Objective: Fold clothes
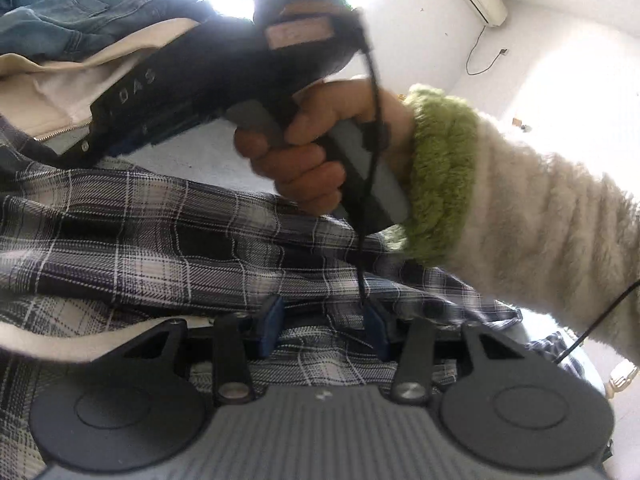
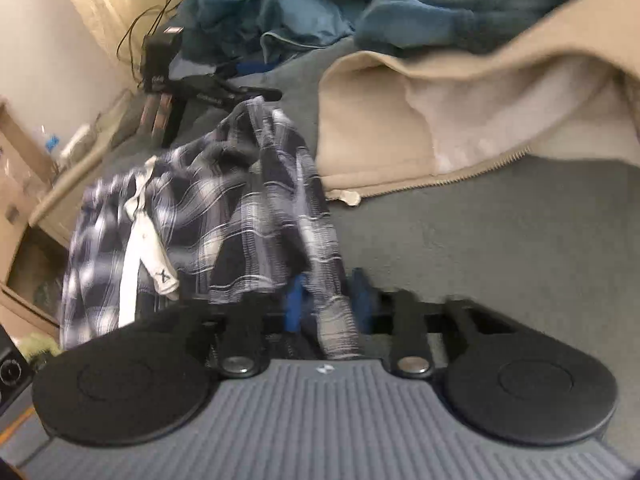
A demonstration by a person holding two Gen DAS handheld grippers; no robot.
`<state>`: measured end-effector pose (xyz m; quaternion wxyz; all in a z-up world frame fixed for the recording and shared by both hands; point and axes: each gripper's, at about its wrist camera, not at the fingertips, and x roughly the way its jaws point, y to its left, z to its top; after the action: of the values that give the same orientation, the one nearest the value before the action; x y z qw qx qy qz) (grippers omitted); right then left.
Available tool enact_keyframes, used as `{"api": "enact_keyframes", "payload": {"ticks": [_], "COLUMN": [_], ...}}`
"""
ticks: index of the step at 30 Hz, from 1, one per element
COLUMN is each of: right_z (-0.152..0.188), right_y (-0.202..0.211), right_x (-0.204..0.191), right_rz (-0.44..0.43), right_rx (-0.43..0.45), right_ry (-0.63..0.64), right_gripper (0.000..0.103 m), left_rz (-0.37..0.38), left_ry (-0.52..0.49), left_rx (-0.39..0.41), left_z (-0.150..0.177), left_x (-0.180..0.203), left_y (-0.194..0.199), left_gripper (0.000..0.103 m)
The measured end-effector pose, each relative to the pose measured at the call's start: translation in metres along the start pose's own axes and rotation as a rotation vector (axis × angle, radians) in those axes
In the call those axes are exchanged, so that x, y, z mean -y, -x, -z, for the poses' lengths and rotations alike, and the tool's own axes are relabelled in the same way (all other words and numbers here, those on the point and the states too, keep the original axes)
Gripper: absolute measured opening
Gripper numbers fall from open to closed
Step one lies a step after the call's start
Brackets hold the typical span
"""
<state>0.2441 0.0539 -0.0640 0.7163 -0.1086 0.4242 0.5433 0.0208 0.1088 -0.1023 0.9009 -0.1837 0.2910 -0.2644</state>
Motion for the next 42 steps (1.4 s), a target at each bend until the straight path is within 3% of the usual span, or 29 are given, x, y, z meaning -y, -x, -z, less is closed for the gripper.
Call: {"api": "enact_keyframes", "payload": {"ticks": [4,10,12,16,18,20,24,27,28,29,30,36,37,39,40,42], "right_z": [-0.012,-0.035,-0.036,-0.027,-0.028,-0.035,-0.052,-0.067,-0.072,-0.077,-0.083,-0.118,-0.120,-0.117,-0.116,-0.115], "right_y": [0.015,0.022,0.010,-0.022,-0.027,-0.016,0.011,0.018,0.018,0.006,-0.006,-0.081,-0.092,-0.105,-0.104,-0.100], "right_x": [-0.038,-0.057,-0.046,-0.013,-0.001,0.005,0.016,0.009,0.005,0.001,-0.004,-0.034,-0.037,-0.045,-0.050,-0.060], "right_rz": [0.102,0.378,0.438,0.478,0.491,0.497,0.502,0.335,0.268,0.241,0.219,0.090,0.086,0.120,0.119,0.112], "right_rx": [0.047,0.121,0.110,0.071,0.068,0.106,0.203,0.234,0.234,0.209,0.181,0.010,-0.030,-0.092,-0.079,-0.040], "right_ry": [0.189,0.406,0.405,0.320,0.266,0.199,0.048,-0.011,-0.018,0.000,0.023,0.158,0.174,0.223,0.254,0.316], "right_gripper": [0.006,0.006,0.006,0.006,0.014,0.030,0.034,0.035,0.045,0.054,0.056,0.058,0.056,0.025,0.008,0.007], "left_rz": [-0.003,-0.005,-0.005,-0.005,-0.005,-0.005,-0.004,-0.002,-0.001,0.000,-0.001,0.008,0.012,0.016,0.015,0.014], "left_ry": [-0.003,-0.004,-0.005,-0.006,-0.005,-0.004,-0.001,0.003,0.006,0.007,0.008,0.025,0.030,0.037,0.037,0.036], "left_rx": [0.003,0.003,0.003,0.002,0.003,0.004,0.004,0.005,0.005,0.006,0.006,0.008,0.009,0.009,0.009,0.009], "left_z": [0.001,0.004,0.004,0.006,0.007,0.008,0.010,0.011,0.011,0.009,0.008,0.002,0.002,0.002,0.002,0.002], "left_x": [0.001,0.004,0.005,0.007,0.009,0.010,0.008,0.008,0.008,0.005,0.005,0.002,0.001,0.000,0.000,0.001], "left_y": [0.000,0.001,0.001,0.000,0.000,0.000,0.001,0.001,0.001,0.003,0.004,0.002,0.002,0.002,0.001,0.001], "left_gripper": [0.046,0.046,0.046,0.046,0.046,0.046,0.046,0.046,0.046,0.046,0.046,0.046,0.046,0.046,0.046,0.046]}}
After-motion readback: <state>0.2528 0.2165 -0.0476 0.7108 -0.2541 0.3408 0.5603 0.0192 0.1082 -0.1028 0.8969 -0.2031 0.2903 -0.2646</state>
